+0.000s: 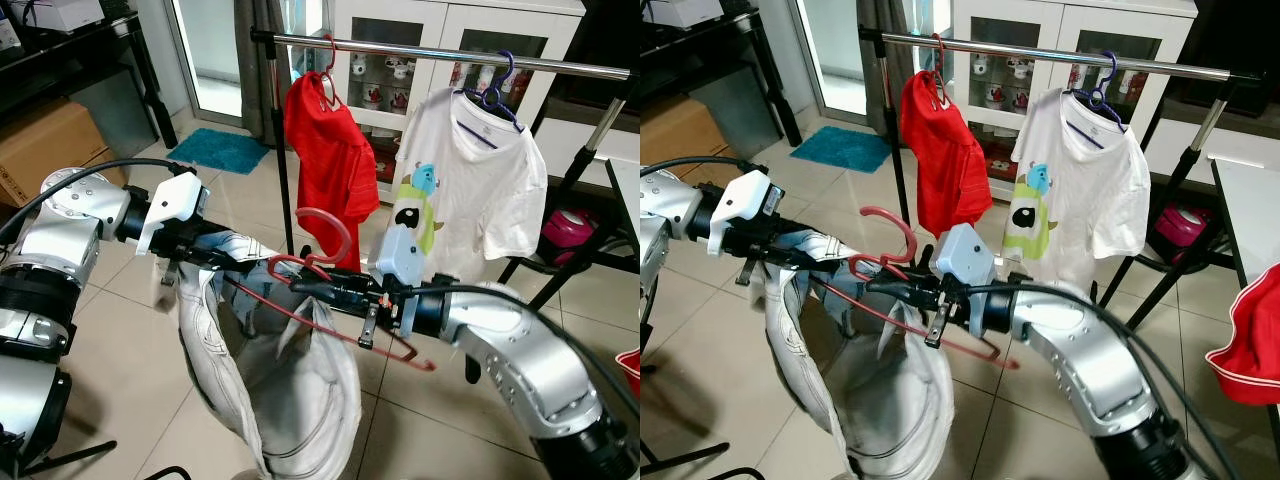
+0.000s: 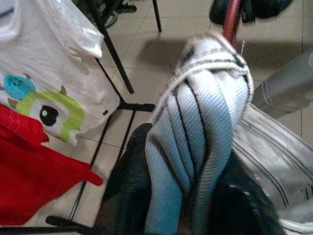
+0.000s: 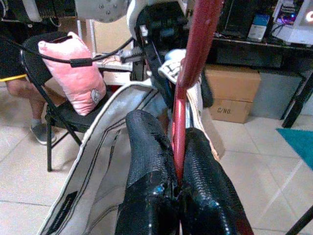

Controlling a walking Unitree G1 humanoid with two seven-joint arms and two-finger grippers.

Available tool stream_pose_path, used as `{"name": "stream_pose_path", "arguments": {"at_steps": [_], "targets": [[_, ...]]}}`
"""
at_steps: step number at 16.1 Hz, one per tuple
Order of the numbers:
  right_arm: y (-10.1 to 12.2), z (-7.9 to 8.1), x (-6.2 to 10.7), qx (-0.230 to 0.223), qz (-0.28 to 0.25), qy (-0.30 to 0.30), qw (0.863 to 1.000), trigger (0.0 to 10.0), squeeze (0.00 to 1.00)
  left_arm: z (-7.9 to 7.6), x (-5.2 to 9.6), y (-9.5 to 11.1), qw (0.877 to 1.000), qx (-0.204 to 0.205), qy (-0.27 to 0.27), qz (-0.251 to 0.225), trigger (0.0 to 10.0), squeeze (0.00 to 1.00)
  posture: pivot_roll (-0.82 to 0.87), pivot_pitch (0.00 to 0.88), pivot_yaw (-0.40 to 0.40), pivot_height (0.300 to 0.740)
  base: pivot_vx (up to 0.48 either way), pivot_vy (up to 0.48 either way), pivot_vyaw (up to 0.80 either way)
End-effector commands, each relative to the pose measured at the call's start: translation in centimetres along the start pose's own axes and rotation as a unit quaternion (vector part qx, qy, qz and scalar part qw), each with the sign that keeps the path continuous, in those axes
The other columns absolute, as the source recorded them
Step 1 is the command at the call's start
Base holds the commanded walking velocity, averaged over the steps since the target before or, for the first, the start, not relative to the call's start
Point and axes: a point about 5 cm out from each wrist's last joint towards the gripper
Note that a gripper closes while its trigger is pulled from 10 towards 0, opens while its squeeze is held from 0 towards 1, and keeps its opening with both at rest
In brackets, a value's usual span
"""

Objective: Hang hanger

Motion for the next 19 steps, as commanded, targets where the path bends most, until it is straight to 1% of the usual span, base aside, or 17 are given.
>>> {"name": "stream_pose_path", "arguments": {"at_steps": [1,3,5,6,7,8,9,10,11,12,13,14,15,16,17,18,19], "targets": [[-0.1,0.0,-0.1,-0.007,-0.004,-0.004,1.0,0.0,0.0,1.0,0.7,2.0,0.999,-0.034,0.015,-0.019,10.0,1.0,-0.1,0.0,0.086,0.74,0.0,0.0,0.0],[-0.5,0.1,0.0,-0.016,-0.011,-0.018,1.0,0.0,0.0,1.1,0.8,2.2,0.999,-0.037,0.017,-0.023,10.0,1.0,-0.1,0.0,0.086,0.74,0.0,0.0,0.0],[-0.6,0.0,0.0,-0.021,-0.019,-0.034,0.999,0.0,0.0,1.3,1.0,2.6,0.998,-0.038,0.024,-0.037,10.0,1.0,-0.1,0.0,0.086,0.74,0.0,0.0,0.0],[-0.6,-0.2,0.1,-0.023,-0.028,-0.045,0.998,0.0,0.0,1.4,1.1,3.0,0.997,-0.036,0.029,-0.055,10.0,1.0,-0.1,0.0,0.085,0.74,0.0,0.0,0.0],[-0.4,-0.5,0.1,-0.025,-0.041,-0.06,0.997,0.0,0.0,1.8,1.3,4.1,0.994,-0.028,0.037,-0.095,10.0,1.0,-0.1,0.0,0.085,0.74,0.0,0.0,0.0],[-0.4,-0.5,0.2,-0.026,-0.045,-0.064,0.997,0.0,0.0,1.9,1.3,4.5,0.993,-0.026,0.038,-0.108,10.0,1.0,-0.1,0.0,0.085,0.74,0.0,0.0,0.0],[-0.4,-0.6,0.2,-0.027,-0.047,-0.067,0.996,0.0,0.0,2.0,1.3,4.6,0.993,-0.026,0.038,-0.109,10.0,1.0,-0.1,0.0,0.085,0.74,0.0,0.0,0.0],[-0.3,-0.7,0.1,-0.03,-0.058,-0.078,0.995,0.0,0.0,2.2,1.4,4.8,0.991,-0.025,0.051,-0.124,10.0,1.0,-0.1,0.0,0.082,0.74,0.0,0.0,0.0],[-0.2,-0.9,0.1,-0.031,-0.071,-0.091,0.993,0.0,0.0,2.5,1.6,5.1,0.986,-0.024,0.08,-0.143,10.0,1.0,-0.11,0.0,0.083,0.74,0.0,0.0,0.0],[-0.1,-1.1,0.0,-0.03,-0.081,-0.105,0.991,0.0,0.0,2.7,1.9,5.1,0.982,-0.022,0.113,-0.15,10.0,1.0,-0.1,0.0,0.086,0.74,0.0,0.0,0.0],[0.1,-1.3,0.0,-0.029,-0.093,-0.122,0.988,0.0,0.0,2.9,2.3,5.0,0.975,-0.018,0.161,-0.155,10.0,1.0,-0.1,0.0,0.089,0.74,0.0,0.0,0.0],[0.4,-1.7,0.1,-0.025,-0.104,-0.149,0.983,0.0,0.0,2.8,2.5,4.5,0.967,-0.005,0.2,-0.157,10.0,1.0,-0.1,0.0,0.089,0.74,0.0,0.0,0.0],[0.4,-1.8,0.1,-0.024,-0.106,-0.155,0.982,0.0,0.0,2.8,2.5,4.4,0.966,-0.002,0.207,-0.157,10.0,1.0,-0.1,0.0,0.089,0.74,0.0,0.0,0.0],[0.8,-2.3,0.2,-0.02,-0.118,-0.18,0.976,0.0,0.0,1.8,1.9,3.2,0.958,0.007,0.243,-0.154,10.0,1.0,-0.1,0.0,0.085,0.74,0.0,0.0,0.0],[1.0,-2.5,0.3,-0.018,-0.121,-0.187,0.975,0.0,0.0,1.5,1.5,2.9,0.947,0.006,0.277,-0.16,10.0,1.0,-0.1,0.0,0.076,0.74,0.0,0.0,0.0],[1.1,-2.6,0.3,-0.016,-0.125,-0.193,0.973,0.0,0.0,1.0,0.8,2.6,0.933,0.005,0.314,-0.176,10.0,1.0,-0.1,0.0,0.076,0.74,0.0,0.0,0.0],[1.2,-2.7,0.2,-0.015,-0.128,-0.195,0.972,0.0,0.0,0.8,0.2,2.4,0.924,0.01,0.336,-0.182,10.0,1.0,-0.1,0.0,0.076,0.74,0.0,0.0,0.0]]}}
Point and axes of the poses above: a point about 5 cm out from each wrist's last joint towards the gripper, its own x axis pointing back from the gripper into the wrist, its own y axis along the axis of the wrist's last joint, z = x × y, and after that the axes turned 1 degree about x, right-handed
